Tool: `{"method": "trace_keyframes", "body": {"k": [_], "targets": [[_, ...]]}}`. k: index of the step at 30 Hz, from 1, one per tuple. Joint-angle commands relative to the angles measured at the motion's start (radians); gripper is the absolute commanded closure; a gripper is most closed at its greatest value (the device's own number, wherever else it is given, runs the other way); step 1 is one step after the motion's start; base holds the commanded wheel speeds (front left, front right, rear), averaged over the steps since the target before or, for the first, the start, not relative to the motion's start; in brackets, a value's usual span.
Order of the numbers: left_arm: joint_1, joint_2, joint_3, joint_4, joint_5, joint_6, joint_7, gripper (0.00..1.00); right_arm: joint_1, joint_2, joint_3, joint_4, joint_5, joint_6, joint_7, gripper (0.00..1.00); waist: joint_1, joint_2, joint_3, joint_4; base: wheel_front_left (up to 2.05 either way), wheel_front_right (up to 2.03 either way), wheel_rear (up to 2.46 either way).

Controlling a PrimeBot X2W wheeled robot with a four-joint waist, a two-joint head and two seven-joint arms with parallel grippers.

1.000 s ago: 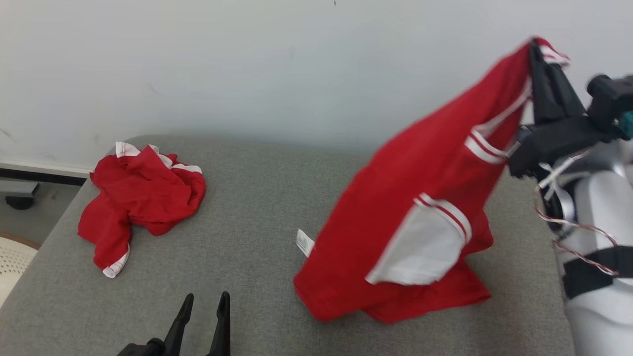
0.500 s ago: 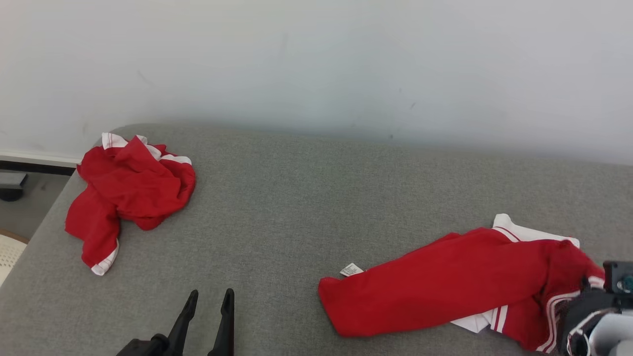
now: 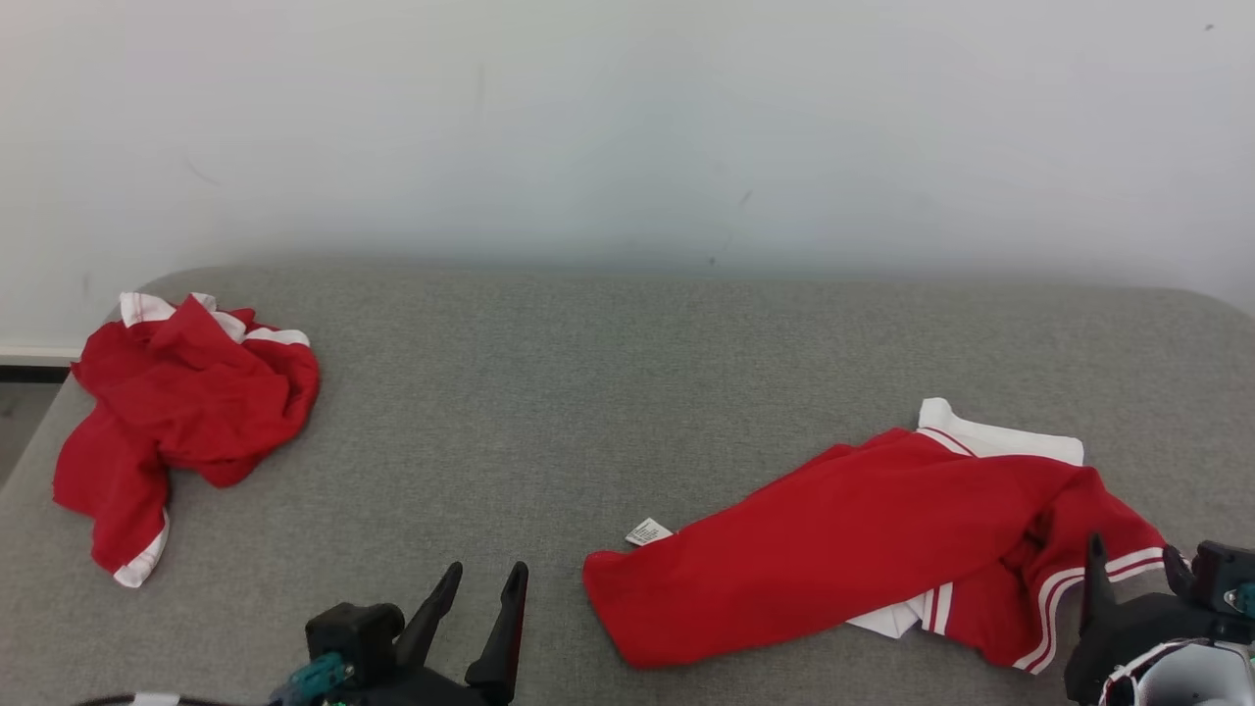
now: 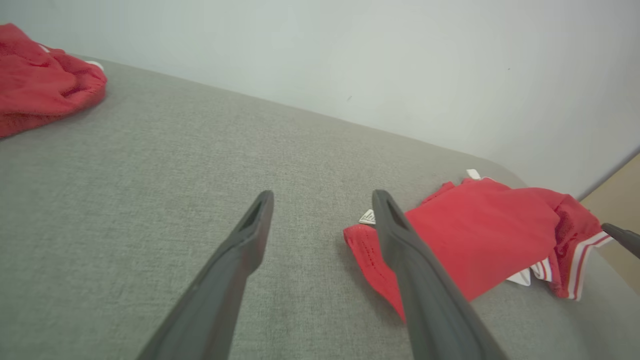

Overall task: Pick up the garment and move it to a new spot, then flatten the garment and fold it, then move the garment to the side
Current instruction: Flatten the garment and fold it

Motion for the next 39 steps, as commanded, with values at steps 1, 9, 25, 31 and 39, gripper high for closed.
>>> {"method": "trace_keyframes", "body": {"k": [1, 9, 25, 31, 39], "targets": [[-0.009, 0.000, 0.000, 0.008, -0.011, -0.001, 0.004, 0.00, 0.007, 0.005, 0.008, -0.006, 0.007, -0.002, -0.008, 0.00, -0.0001, -0.0001, -0.002, -0.021, 0.00, 0.00, 0.00], [-0.140, -0.028, -0.021, 0.188, -0.087, 0.012, 0.200, 0.00, 0.089, 0.022, 0.142, -0.163, 0.108, -0.002, 0.005, 0.00, -0.0001, -0.0001, 0.005, -0.104, 0.00, 0.00, 0.00], [-0.263, -0.049, -0.034, 0.419, -0.143, 0.132, 0.282, 0.00, 0.187, 0.022, 0.260, -0.302, 0.193, -0.002, 0.050, 0.00, -0.0001, -0.0001, 0.031, -0.222, 0.00, 0.00, 0.00], [-0.296, -0.049, -0.063, 0.430, -0.146, 0.108, 0.251, 1.00, 0.185, 0.022, 0.276, -0.319, 0.205, -0.002, 0.061, 0.00, -0.0001, -0.0001, 0.030, -0.222, 0.00, 0.00, 0.00], [-0.441, -0.028, -0.077, 0.347, -0.038, 0.071, -0.080, 1.00, 0.185, 0.022, 0.281, -0.327, 0.212, -0.002, 0.064, 0.00, -0.0001, -0.0001, 0.018, -0.194, 0.00, 0.00, 0.00]]}}
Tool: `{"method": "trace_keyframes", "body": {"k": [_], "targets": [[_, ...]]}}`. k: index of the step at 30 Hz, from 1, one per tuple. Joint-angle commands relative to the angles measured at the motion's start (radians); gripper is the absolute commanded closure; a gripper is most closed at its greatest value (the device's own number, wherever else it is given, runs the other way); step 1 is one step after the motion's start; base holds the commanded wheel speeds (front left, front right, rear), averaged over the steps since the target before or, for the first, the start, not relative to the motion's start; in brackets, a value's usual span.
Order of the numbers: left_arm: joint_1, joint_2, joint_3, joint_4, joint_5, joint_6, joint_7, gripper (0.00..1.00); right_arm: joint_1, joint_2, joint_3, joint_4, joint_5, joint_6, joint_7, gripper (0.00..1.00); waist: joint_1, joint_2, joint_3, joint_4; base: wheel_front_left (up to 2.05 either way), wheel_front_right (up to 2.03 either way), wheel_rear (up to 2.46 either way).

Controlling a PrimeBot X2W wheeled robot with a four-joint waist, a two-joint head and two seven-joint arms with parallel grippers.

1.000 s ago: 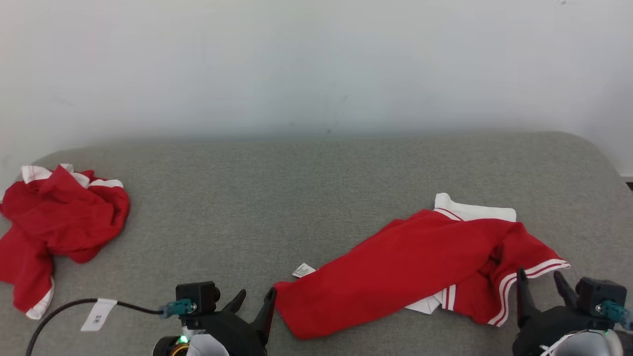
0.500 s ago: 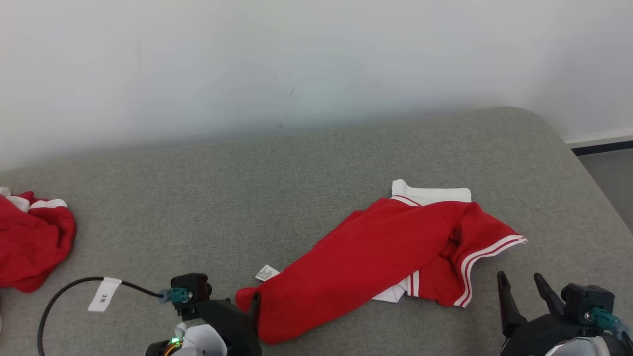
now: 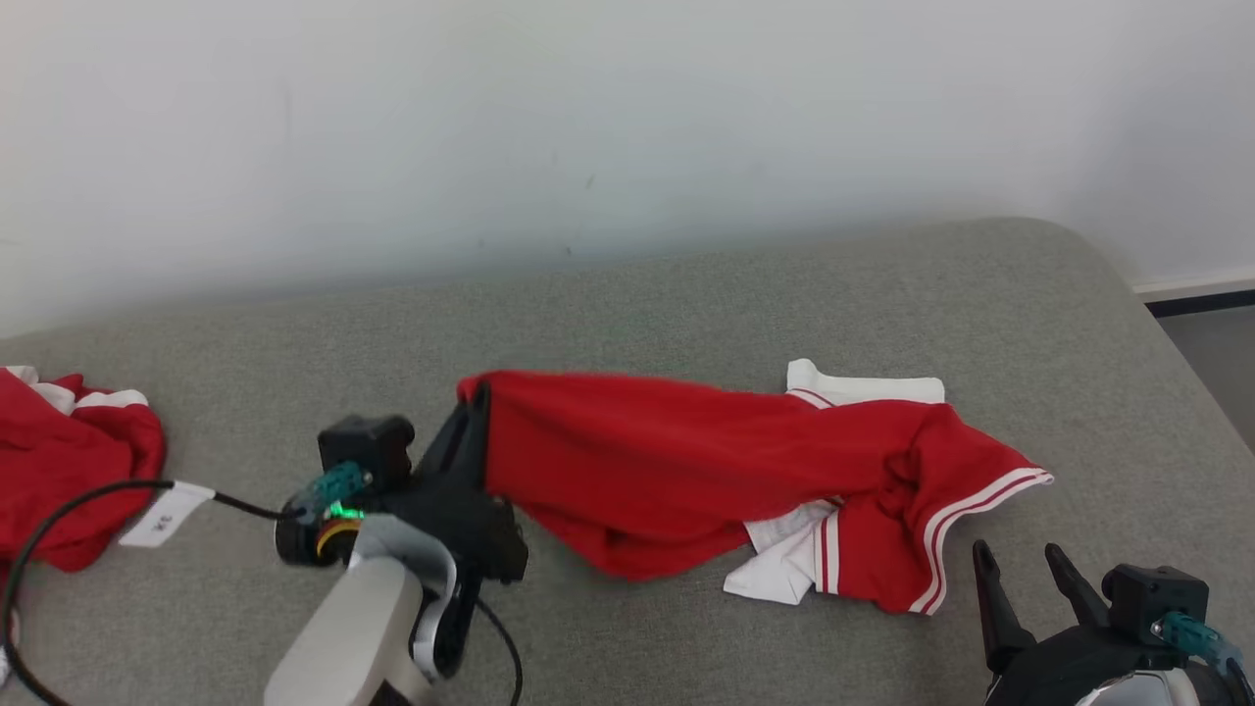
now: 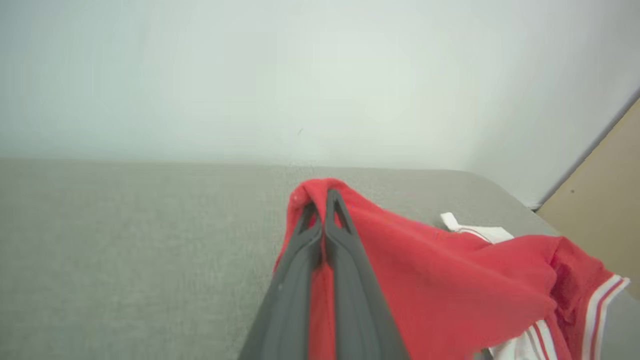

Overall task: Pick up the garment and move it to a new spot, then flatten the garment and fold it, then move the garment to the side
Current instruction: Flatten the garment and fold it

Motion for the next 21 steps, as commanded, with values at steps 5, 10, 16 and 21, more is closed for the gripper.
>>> {"method": "trace_keyframes", "body": {"k": [5, 10, 16, 21], "targets": [[-0.037, 0.009, 0.019, -0.127, 0.064, -0.036, -0.072, 1.00, 0.002, 0.000, 0.001, -0.007, 0.009, -0.002, -0.006, 0.00, 0.0000, -0.0001, -0.008, 0.024, 0.00, 0.00, 0.00], [0.149, 0.011, -0.025, -0.140, 0.058, -0.064, -0.063, 1.00, 0.015, 0.000, 0.003, -0.001, 0.017, -0.002, -0.009, 0.00, 0.0000, -0.0001, -0.003, 0.041, 0.00, 0.00, 0.00], [0.321, 0.023, -0.133, -0.140, 0.000, -0.081, -0.023, 1.00, 0.021, 0.000, -0.019, 0.003, 0.019, -0.002, -0.011, 0.00, 0.0000, -0.0001, 0.005, 0.073, 0.00, 0.00, 0.00], [0.378, 0.052, -0.261, -0.191, -0.035, -0.079, 0.032, 1.00, 0.011, 0.000, -0.018, 0.003, 0.016, -0.002, -0.003, 0.00, 0.0000, -0.0001, 0.005, 0.097, 0.00, 0.00, 0.00]]}}
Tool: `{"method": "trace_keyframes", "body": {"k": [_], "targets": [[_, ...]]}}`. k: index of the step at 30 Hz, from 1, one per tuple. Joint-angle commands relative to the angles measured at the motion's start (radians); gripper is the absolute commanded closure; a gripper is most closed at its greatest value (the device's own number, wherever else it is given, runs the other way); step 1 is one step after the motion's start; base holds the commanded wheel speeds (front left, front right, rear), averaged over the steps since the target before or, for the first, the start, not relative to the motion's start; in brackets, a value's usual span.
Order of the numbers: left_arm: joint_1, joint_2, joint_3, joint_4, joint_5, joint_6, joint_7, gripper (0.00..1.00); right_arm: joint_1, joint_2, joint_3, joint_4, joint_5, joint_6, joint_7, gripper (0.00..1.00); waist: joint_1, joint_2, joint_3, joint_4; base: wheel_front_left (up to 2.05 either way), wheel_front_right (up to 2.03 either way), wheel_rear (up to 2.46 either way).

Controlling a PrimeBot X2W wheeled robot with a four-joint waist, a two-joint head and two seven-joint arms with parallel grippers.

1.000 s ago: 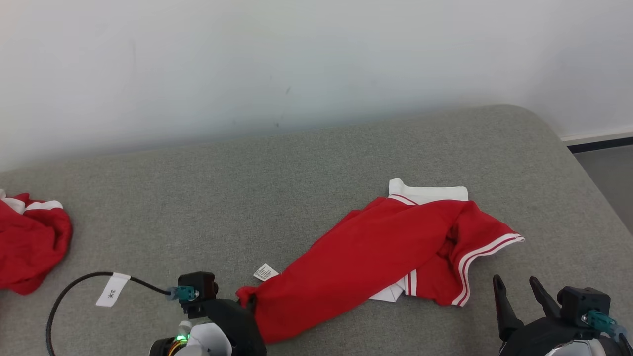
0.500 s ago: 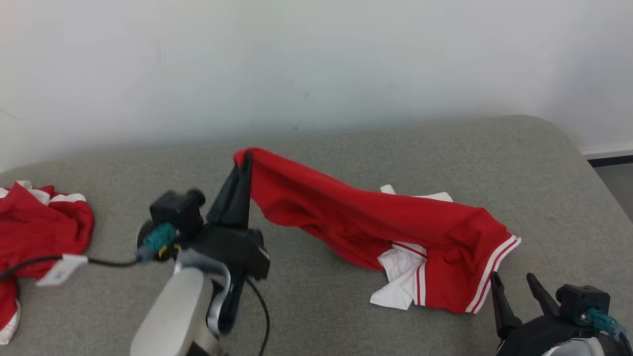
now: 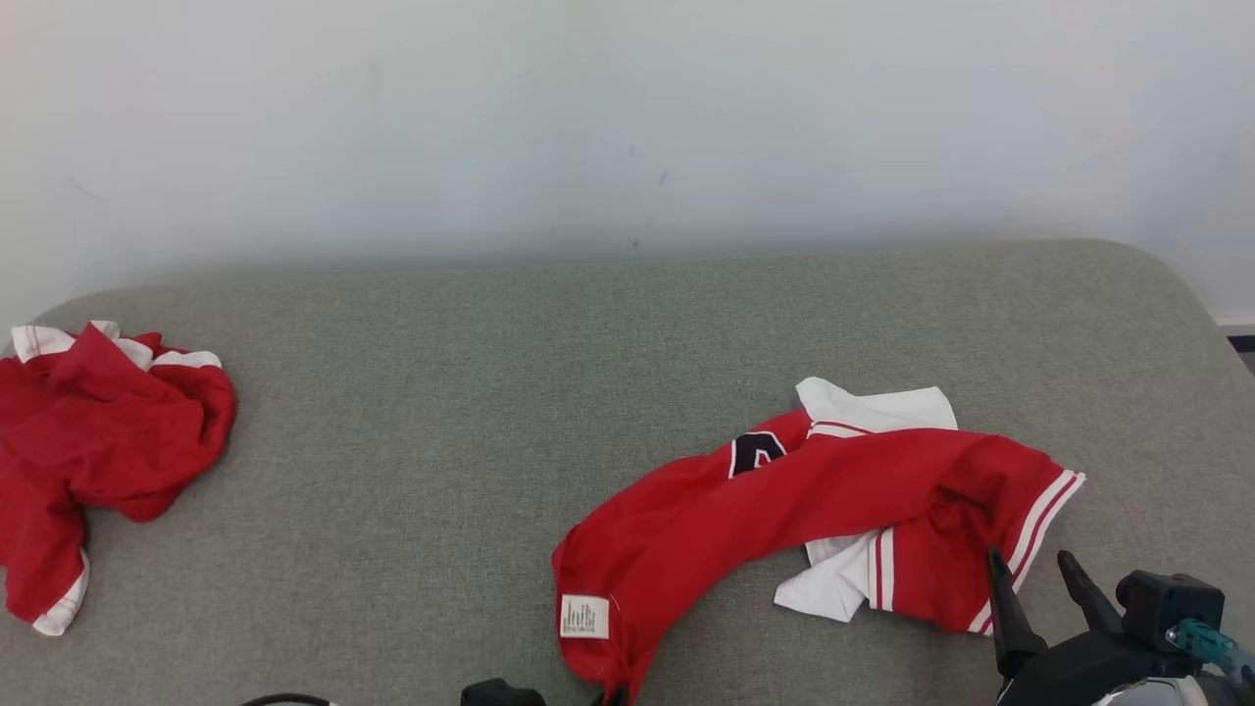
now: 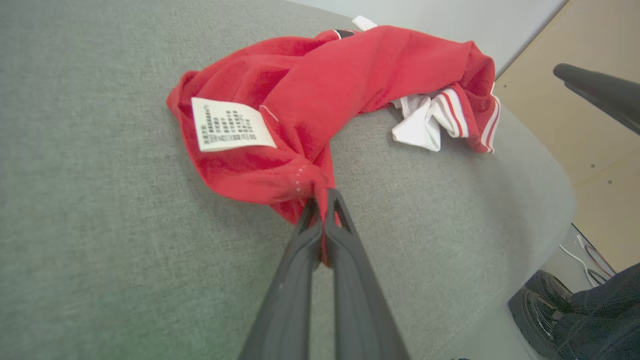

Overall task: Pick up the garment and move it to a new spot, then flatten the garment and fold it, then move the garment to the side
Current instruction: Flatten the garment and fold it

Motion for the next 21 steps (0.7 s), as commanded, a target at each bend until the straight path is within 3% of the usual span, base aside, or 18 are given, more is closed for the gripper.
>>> {"method": "trace_keyframes", "body": {"k": [1, 2, 3, 7, 11, 16, 21], "targets": [[0.015, 0.016, -0.013, -0.003, -0.016, 0.001, 0.018, 1.00, 0.001, 0.000, 0.002, 0.002, 0.000, -0.002, 0.002, 0.00, 0.0000, 0.0000, 0.000, 0.010, 0.00, 0.00, 0.00], [0.022, 0.018, -0.034, -0.010, -0.028, 0.000, 0.035, 0.78, 0.001, 0.000, 0.004, 0.002, 0.001, -0.002, 0.003, 0.00, 0.0000, 0.0000, 0.000, 0.012, 0.00, 0.00, 0.00], [0.028, 0.018, -0.054, -0.014, -0.049, 0.000, 0.058, 0.00, 0.001, 0.000, 0.003, 0.003, 0.002, -0.002, 0.003, 0.00, 0.0000, 0.0000, 0.000, 0.015, 0.00, 0.00, 0.00], [0.041, 0.041, -0.096, -0.035, -0.132, 0.000, 0.133, 0.00, 0.004, 0.000, 0.002, 0.002, 0.005, -0.002, 0.003, 0.00, 0.0000, 0.0000, 0.000, 0.022, 0.00, 0.00, 0.00], [0.048, 0.061, -0.041, -0.074, -0.233, 0.000, 0.157, 0.00, 0.009, 0.000, -0.005, 0.002, 0.004, -0.002, 0.002, 0.00, 0.0000, 0.0000, -0.001, 0.027, 0.00, 0.00, 0.00], [0.012, 0.101, 0.035, -0.127, -0.257, 0.069, 0.151, 0.00, 0.012, 0.000, -0.008, 0.004, 0.005, -0.002, 0.000, 0.00, 0.0000, 0.0000, -0.001, 0.028, 0.00, 0.00, 0.00], [-0.012, 0.111, 0.015, -0.112, -0.238, 0.127, 0.232, 0.00, 0.003, 0.000, 0.006, 0.009, 0.011, -0.002, -0.001, 0.00, 0.0000, 0.0000, 0.001, 0.018, 0.00, 0.00, 0.00]]}}
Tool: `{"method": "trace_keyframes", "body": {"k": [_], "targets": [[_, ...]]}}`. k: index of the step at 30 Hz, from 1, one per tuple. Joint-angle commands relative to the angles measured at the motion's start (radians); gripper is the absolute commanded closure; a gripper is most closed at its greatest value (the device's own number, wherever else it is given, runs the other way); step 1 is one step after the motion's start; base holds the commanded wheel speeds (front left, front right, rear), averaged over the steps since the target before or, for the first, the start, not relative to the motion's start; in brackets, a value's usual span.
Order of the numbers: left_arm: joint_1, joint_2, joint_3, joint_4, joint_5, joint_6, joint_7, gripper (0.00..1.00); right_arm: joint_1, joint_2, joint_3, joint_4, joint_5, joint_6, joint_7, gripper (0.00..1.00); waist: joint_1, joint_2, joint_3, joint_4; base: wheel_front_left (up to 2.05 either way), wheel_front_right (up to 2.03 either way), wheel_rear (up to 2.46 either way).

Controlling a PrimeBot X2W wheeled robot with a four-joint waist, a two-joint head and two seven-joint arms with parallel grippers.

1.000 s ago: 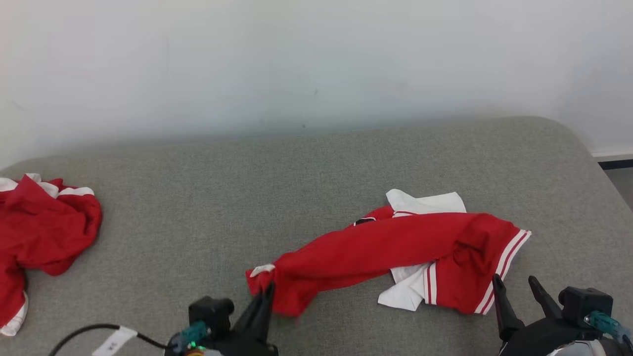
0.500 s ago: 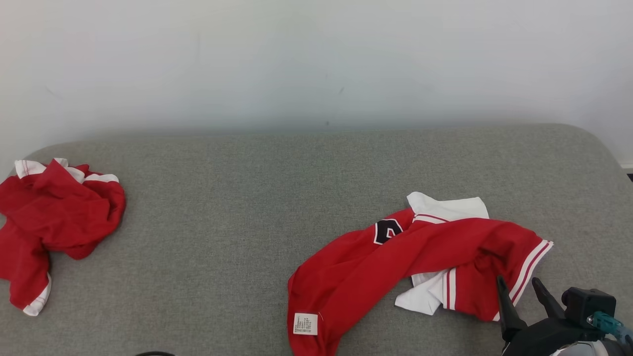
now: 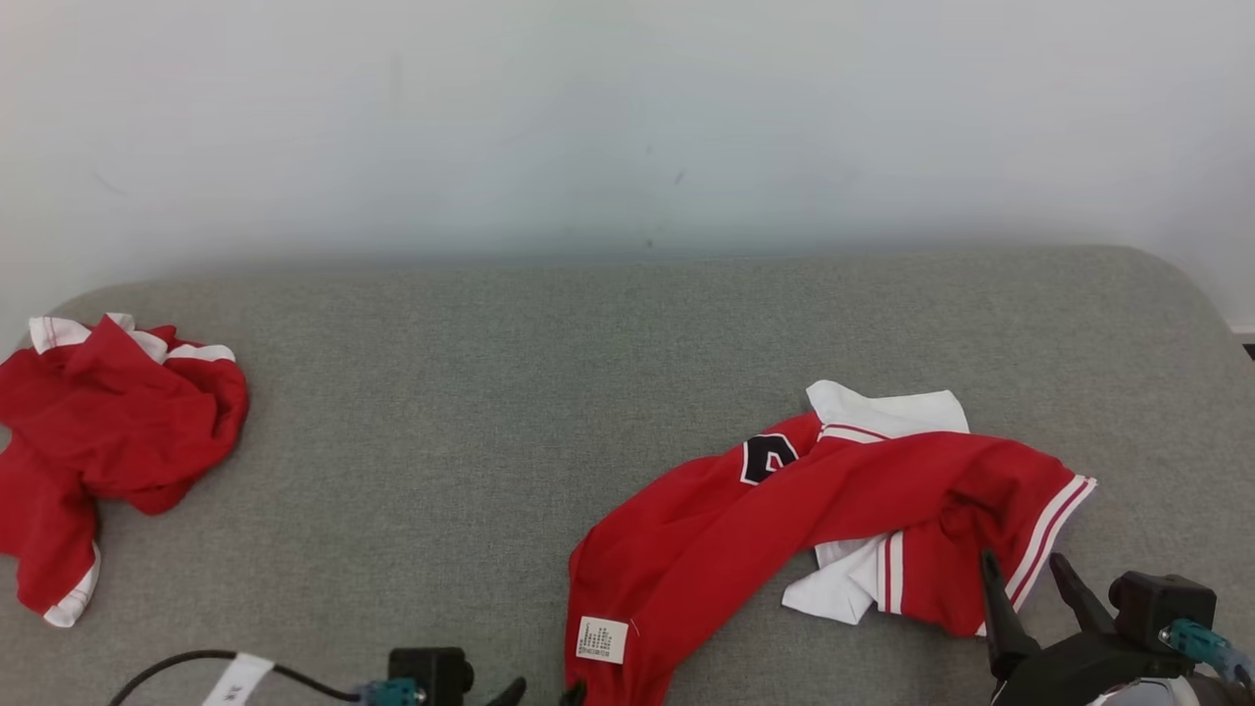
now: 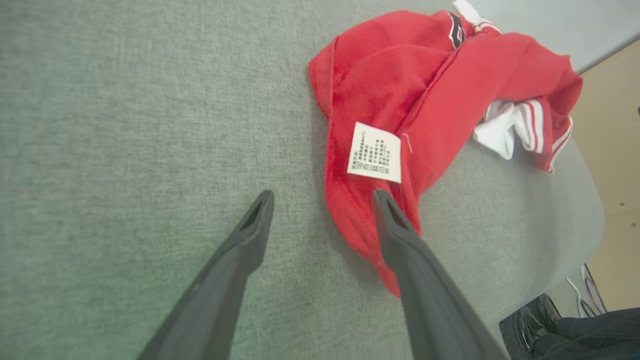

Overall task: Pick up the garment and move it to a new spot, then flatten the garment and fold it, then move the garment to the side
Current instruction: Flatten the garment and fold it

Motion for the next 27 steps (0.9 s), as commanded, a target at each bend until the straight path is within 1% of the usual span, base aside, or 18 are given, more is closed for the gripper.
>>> {"method": "trace_keyframes", "body": {"k": [1, 4, 6, 7, 9, 11, 12, 14, 15, 16, 17, 19, 20, 21, 27], "targets": [[-0.017, -0.005, -0.013, 0.009, 0.013, 0.006, 0.017, 0.00, 0.000, 0.000, 0.006, 0.002, 0.004, -0.002, -0.003, 0.00, 0.0000, 0.0000, 0.002, -0.007, 0.00, 0.00, 0.00], [-0.028, -0.020, -0.034, 0.009, 0.024, 0.012, 0.035, 0.00, -0.001, 0.000, 0.001, 0.001, 0.002, -0.002, -0.003, 0.00, 0.0000, 0.0000, 0.005, -0.013, 0.00, 0.00, 0.00], [-0.034, -0.016, -0.042, 0.021, 0.039, 0.029, 0.039, 0.00, 0.000, 0.000, -0.003, -0.002, -0.002, -0.002, -0.003, 0.00, 0.0000, 0.0000, 0.008, -0.016, 0.00, 0.00, 0.00], [-0.034, -0.016, -0.042, 0.021, 0.039, 0.029, 0.039, 0.00, 0.000, 0.000, -0.003, -0.002, -0.002, -0.002, -0.003, 0.00, 0.0000, 0.0000, 0.008, -0.016, 0.00, 0.00, 0.00], [-0.042, -0.019, -0.051, 0.038, 0.050, 0.048, 0.047, 0.01, -0.001, 0.000, -0.005, -0.002, -0.003, -0.002, -0.003, 0.00, 0.0000, 0.0000, 0.010, -0.018, 0.00, 0.00, 0.00], [-0.042, -0.030, -0.057, 0.052, 0.047, 0.057, 0.061, 0.15, -0.003, 0.000, -0.005, -0.001, -0.002, -0.002, -0.002, 0.00, 0.0000, 0.0000, 0.012, -0.020, 0.00, 0.00, 0.00], [-0.046, -0.034, -0.058, 0.060, 0.044, 0.057, 0.063, 0.14, -0.003, 0.000, -0.004, 0.000, 0.000, -0.002, -0.002, 0.00, 0.0000, 0.0000, 0.013, -0.020, 0.00, 0.00, 0.00], [-0.057, -0.038, -0.058, 0.075, 0.047, 0.060, 0.057, 0.08, -0.004, 0.000, 0.000, 0.002, 0.003, -0.002, -0.001, 0.00, 0.0000, 0.0000, 0.014, -0.020, 0.00, 0.00, 0.00], [-0.062, -0.042, -0.058, 0.081, 0.048, 0.059, 0.053, 0.10, -0.006, 0.000, 0.001, 0.002, 0.005, -0.002, -0.001, 0.00, 0.0000, 0.0000, 0.015, -0.019, 0.00, 0.00, 0.00], [-0.067, -0.048, -0.057, 0.087, 0.047, 0.057, 0.048, 0.17, -0.006, 0.000, 0.003, 0.003, 0.006, -0.002, -0.001, 0.00, 0.0000, 0.0000, 0.015, -0.019, 0.00, 0.00, 0.00], [-0.071, -0.054, -0.057, 0.093, 0.046, 0.053, 0.042, 0.50, -0.006, 0.000, 0.004, 0.003, 0.006, -0.002, -0.002, 0.00, 0.0000, 0.0000, 0.015, -0.018, 0.00, 0.00, 0.00], [-0.086, -0.061, -0.059, 0.109, 0.049, 0.047, 0.031, 0.71, -0.006, 0.000, 0.005, 0.005, 0.007, -0.002, -0.002, 0.00, 0.0000, 0.0000, 0.015, -0.017, 0.00, 0.00, 0.00], [-0.092, -0.064, -0.059, 0.118, 0.052, 0.043, 0.026, 0.98, -0.006, 0.000, 0.007, 0.005, 0.007, -0.002, -0.002, 0.00, 0.0000, 0.0000, 0.014, -0.016, 0.00, 0.00, 0.00], [-0.098, -0.068, -0.060, 0.130, 0.054, 0.043, 0.022, 1.00, -0.006, 0.000, 0.008, 0.007, 0.006, -0.002, -0.002, 0.00, 0.0000, 0.0000, 0.014, -0.017, 0.00, 0.00, 0.00], [-0.141, -0.092, -0.076, 0.209, 0.069, 0.020, 0.001, 1.00, -0.011, 0.000, 0.017, 0.008, 0.001, -0.002, 0.002, 0.00, 0.0000, 0.0000, 0.008, -0.025, 0.00, 0.00, 0.00]]}}
